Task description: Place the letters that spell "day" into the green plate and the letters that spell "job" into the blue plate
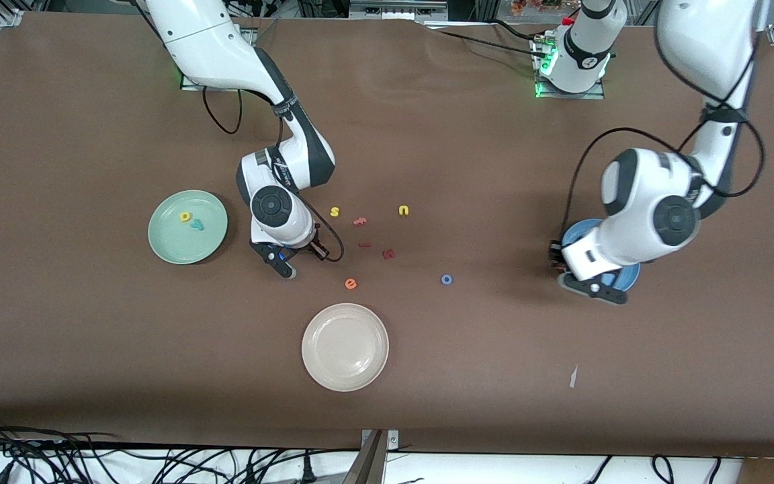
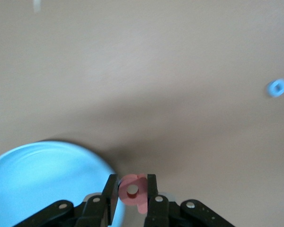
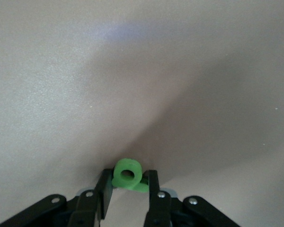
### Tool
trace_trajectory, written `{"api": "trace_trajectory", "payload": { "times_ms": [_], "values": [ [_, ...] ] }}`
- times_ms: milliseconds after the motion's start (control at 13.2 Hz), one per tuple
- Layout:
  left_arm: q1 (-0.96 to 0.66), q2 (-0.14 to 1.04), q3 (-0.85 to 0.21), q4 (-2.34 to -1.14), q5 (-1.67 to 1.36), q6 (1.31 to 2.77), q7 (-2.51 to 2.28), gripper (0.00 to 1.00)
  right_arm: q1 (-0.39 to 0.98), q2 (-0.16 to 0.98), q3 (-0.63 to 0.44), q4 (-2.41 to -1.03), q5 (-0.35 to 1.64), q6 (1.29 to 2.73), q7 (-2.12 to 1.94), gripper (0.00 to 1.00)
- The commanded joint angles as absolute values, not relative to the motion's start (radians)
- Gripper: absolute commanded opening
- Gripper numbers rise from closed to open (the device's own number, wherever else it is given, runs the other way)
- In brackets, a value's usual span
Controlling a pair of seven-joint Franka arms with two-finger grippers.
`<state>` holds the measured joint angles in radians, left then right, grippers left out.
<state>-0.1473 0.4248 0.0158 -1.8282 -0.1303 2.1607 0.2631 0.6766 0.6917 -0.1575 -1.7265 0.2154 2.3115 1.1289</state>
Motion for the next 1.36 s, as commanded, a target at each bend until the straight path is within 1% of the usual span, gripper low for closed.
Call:
{"api": "trace_trajectory", "payload": {
  "times_ms": [0,151,227,303,379,454,530,606,681,757,833,909,984,1060,1136,1287],
  "values": [
    [-0.08,0.367,0.005,-1.928,-0.088,2.163,0.391,0.22,0.677,0.626,-0.172,-1.749,0.212,2.258,1.106,0.09],
    [-0.054,0.371,0.005,-1.951,-0.022,2.174,0.397,0.48,0.676,0.576,-0.242,-1.743,0.209,2.119,0.949,0.09],
    [-0.054,0.374,0.006,-1.951,-0.009,2.174,0.399,0.64,0.673,0.552,-0.296,-1.746,0.209,2.062,0.839,0.09],
    [-0.054,0.383,0.005,-1.95,-0.006,2.175,0.397,0.67,0.673,0.52,-0.352,-1.756,0.213,2.012,0.686,0.09],
    [-0.054,0.388,0.003,-1.944,-0.011,2.175,0.396,0.74,0.673,0.499,-0.403,-1.766,0.216,1.946,0.567,0.09],
    [-0.058,0.388,-0.003,-1.939,-0.026,2.177,0.384,0.77,0.672,0.485,-0.457,-1.779,0.216,1.903,0.484,0.09],
    [-0.07,0.388,-0.021,-1.933,-0.079,2.193,0.379,0.82,0.672,0.47,-0.497,-1.823,0.216,1.905,0.389,0.09],
    [-0.09,0.388,-0.037,-1.928,-0.145,2.224,0.379,0.85,0.672,0.46,-0.524,-1.882,0.216,1.94,0.283,0.09],
    [-0.13,0.394,-0.038,-1.93,-0.191,2.271,0.377,0.85,0.672,0.453,-0.543,-1.949,0.216,2.01,0.217,0.09],
    [-0.174,0.402,-0.038,-1.928,-0.211,2.326,0.377,0.86,0.672,0.44,-0.564,-2.021,0.216,2.099,0.153,0.12],
    [-0.21,0.423,-0.038,-1.919,-0.216,2.37,0.377,0.89,0.672,0.434,-0.577,-2.075,0.216,2.171,0.108,0.24],
    [-0.237,0.455,-0.038,-1.893,-0.219,2.396,0.374,0.89,0.667,0.437,-0.58,-2.091,0.218,2.199,0.101,0.42],
    [-0.274,0.495,-0.038,-1.852,-0.222,2.408,0.344,0.89,0.667,0.436,-0.58,-2.086,0.218,2.194,0.101,0.78],
    [-0.308,0.529,-0.038,-1.812,-0.225,2.41,0.289,0.88,0.667,0.43,-0.58,-2.076,0.218,2.18,0.103,1.0],
    [-0.349,0.555,-0.037,-1.795,-0.224,2.414,0.212,0.88,0.667,0.425,-0.58,-2.038,0.218,2.139,0.107,1.0],
    [-0.432,0.595,-0.025,-1.76,-0.221,2.456,0.076,0.88,0.667,0.425,-0.581,-1.92,0.219,1.987,0.117,1.0]
  ]
}}
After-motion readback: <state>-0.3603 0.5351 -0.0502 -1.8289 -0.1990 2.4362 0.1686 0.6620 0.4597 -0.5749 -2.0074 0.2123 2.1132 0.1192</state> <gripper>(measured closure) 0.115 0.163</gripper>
